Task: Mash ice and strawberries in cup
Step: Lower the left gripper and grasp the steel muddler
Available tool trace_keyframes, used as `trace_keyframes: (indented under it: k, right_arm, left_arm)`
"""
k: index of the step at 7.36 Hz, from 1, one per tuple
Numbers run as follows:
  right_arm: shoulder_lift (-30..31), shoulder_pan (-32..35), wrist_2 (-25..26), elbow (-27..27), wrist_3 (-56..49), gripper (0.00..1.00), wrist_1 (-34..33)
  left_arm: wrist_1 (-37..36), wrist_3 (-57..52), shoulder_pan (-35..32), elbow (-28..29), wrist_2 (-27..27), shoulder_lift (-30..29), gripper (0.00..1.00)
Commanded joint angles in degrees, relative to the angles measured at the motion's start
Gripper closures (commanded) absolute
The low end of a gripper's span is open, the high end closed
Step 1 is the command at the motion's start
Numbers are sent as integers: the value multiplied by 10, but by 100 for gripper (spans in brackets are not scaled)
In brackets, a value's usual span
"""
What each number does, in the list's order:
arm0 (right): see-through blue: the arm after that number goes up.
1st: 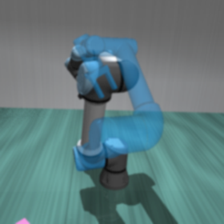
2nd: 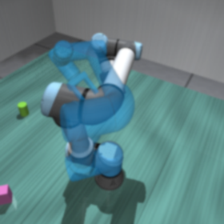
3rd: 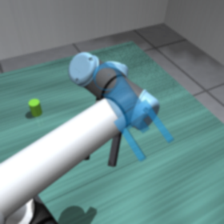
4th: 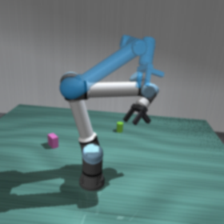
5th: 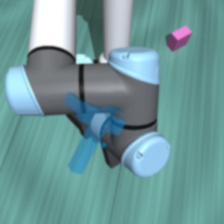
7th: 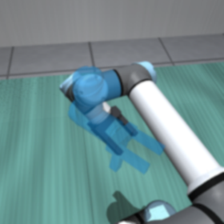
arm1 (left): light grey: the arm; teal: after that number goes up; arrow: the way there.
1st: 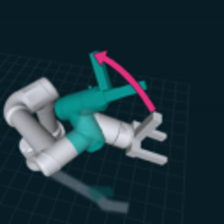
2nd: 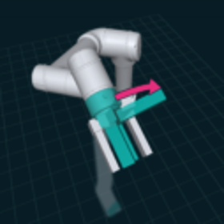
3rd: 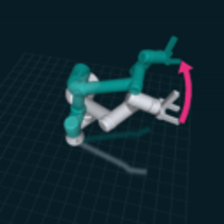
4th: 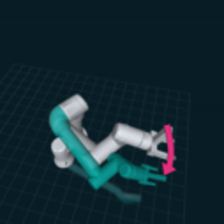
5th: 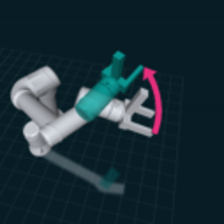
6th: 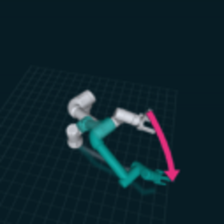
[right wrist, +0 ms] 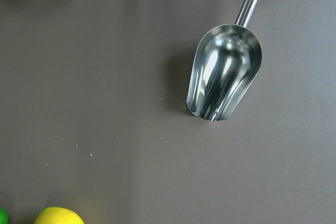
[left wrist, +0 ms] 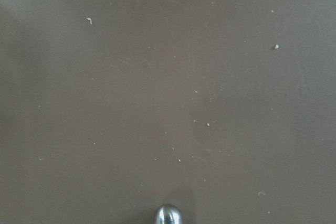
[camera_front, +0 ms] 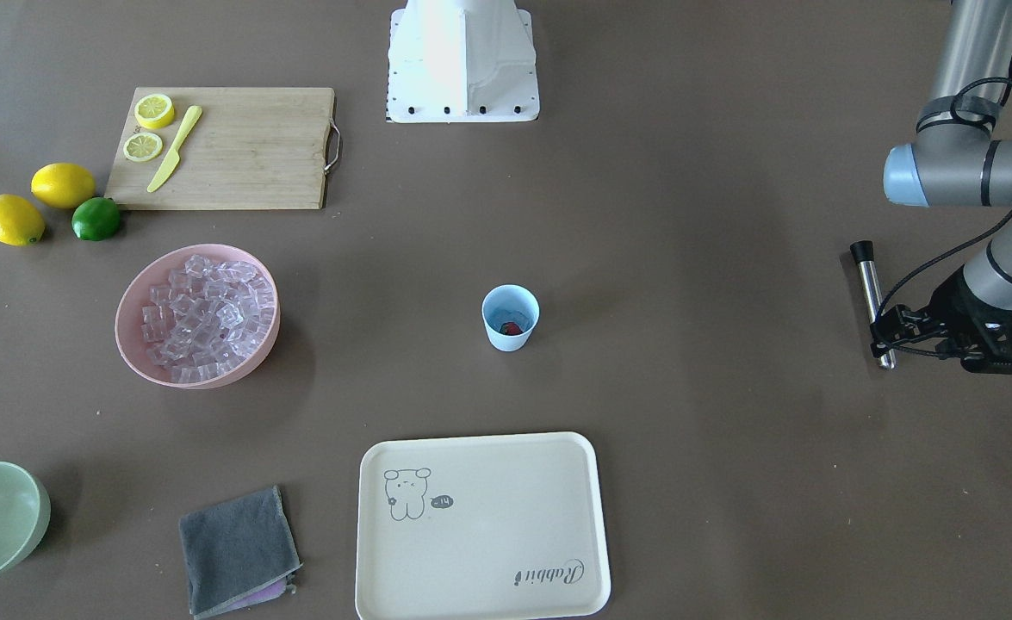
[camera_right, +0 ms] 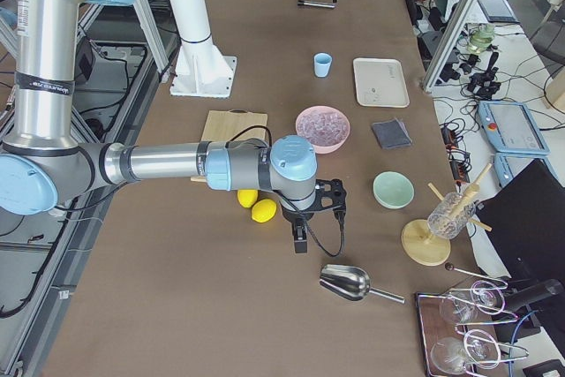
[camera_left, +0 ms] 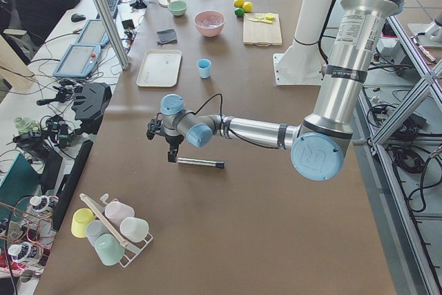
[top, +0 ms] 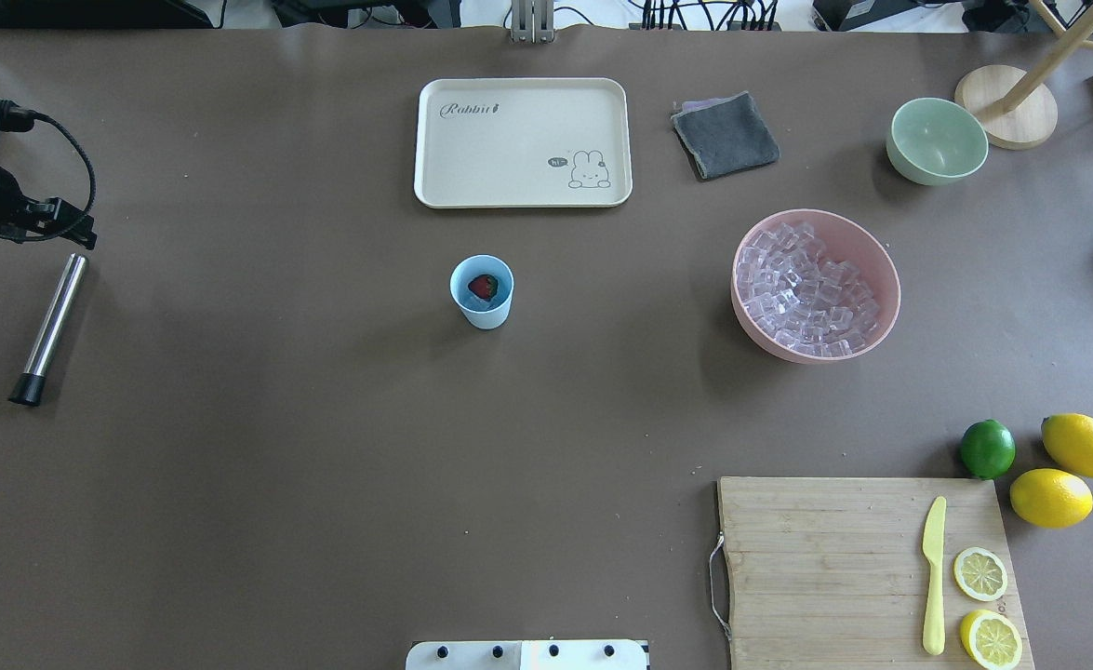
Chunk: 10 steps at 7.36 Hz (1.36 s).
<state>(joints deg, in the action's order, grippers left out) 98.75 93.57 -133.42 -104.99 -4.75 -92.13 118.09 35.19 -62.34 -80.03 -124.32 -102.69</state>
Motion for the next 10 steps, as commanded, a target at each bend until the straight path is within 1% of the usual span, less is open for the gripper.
trace_keyframes:
  k: [1, 3, 6, 7, 8, 10]
  right_arm:
    - [1, 0, 0, 0, 0, 0, 0]
    - [-2, 0, 2, 1, 1, 0, 0]
    - [-5, -1, 10, 2, 1, 0, 0]
    - [-5, -1, 9, 2, 2, 0, 0]
    - [-6, -1, 9, 1, 2, 0, 0]
    - [-7, -1, 8, 1, 2, 0, 0]
  left_arm:
    - [3, 13, 35, 4, 0, 0, 4]
    - [4, 10, 47, 1, 0, 4, 7]
    - [-2, 3, 42, 2, 0, -4, 8]
    - [-5, 2, 39, 3, 0, -7, 9]
    - [-7, 1, 17, 2, -8, -7, 12]
    - [-8, -41, 6, 14, -16, 2, 12]
